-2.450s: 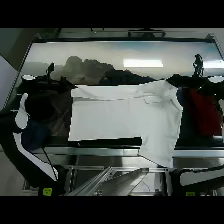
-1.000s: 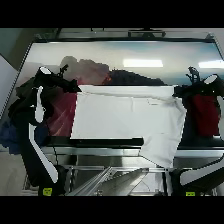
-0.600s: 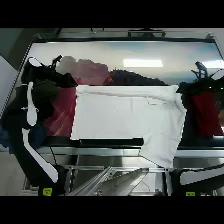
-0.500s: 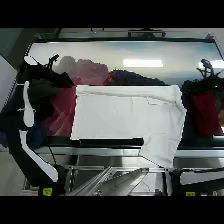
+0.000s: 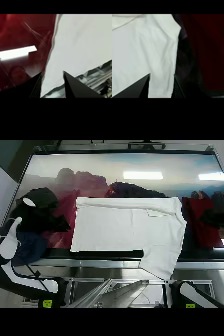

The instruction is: Fold the shirts.

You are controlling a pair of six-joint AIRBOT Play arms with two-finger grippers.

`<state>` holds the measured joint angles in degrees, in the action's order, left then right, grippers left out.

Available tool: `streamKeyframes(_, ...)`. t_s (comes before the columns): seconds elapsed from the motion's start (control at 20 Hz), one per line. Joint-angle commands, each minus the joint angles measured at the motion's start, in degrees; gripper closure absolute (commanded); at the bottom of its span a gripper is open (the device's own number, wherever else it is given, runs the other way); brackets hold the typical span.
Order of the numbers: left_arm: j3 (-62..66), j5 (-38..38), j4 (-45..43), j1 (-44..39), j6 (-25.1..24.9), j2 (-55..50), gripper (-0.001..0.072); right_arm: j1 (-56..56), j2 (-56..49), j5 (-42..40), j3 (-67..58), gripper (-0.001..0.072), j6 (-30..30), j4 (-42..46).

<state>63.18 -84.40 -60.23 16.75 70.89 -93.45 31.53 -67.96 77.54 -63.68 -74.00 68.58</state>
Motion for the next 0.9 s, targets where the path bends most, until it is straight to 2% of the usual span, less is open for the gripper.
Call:
streamKeyframes(0.0, -12.5, 6.2, -0.2, -1.0, -3.0, 2.4, 0.0426, 5.7, 5.0, 4.7, 5.6, 0.0362, -1.2, 0.0)
streamKeyframes(0.05, -13.9, 6.9, -0.1, -1.8, -3.1, 2.4, 0.0426, 7.7, 5.6, 5.9, 6.6, 0.0351, -2.1, 0.0)
streamKeyframes(0.1, -15.0, 7.0, -0.1, -2.9, -3.3, 2.4, 0.0426, 9.7, 6.1, 6.8, 7.8, 0.0293, -3.0, 0.0)
streamKeyframes(0.35, -17.3, 6.6, 0.0, -7.7, -3.7, 2.4, 0.0430, 17.2, 7.3, 6.7, 19.3, 0.0265, -4.5, 0.0)
streamKeyframes(0.4, -16.7, 6.3, -0.1, -8.0, -3.7, 2.4, 0.0518, 17.6, 7.3, 6.8, 22.4, 0.0263, -4.4, 0.5)
streamKeyframes(0.45, -15.8, 5.7, 0.0, -8.0, -4.0, 2.4, 0.0707, 17.6, 7.3, 6.8, 25.7, 0.0202, -4.5, 1.1)
streamKeyframes(0.5, -14.8, 5.3, 0.3, -8.0, -4.0, 2.4, 0.0687, 17.6, 7.3, 6.7, 28.6, 0.0165, -3.9, 0.7)
streamKeyframes(0.85, -10.9, 5.1, 0.4, -8.0, -4.0, 2.4, 0.0686, 10.8, 4.7, -2.0, 38.8, 0.0170, -0.5, -3.8)
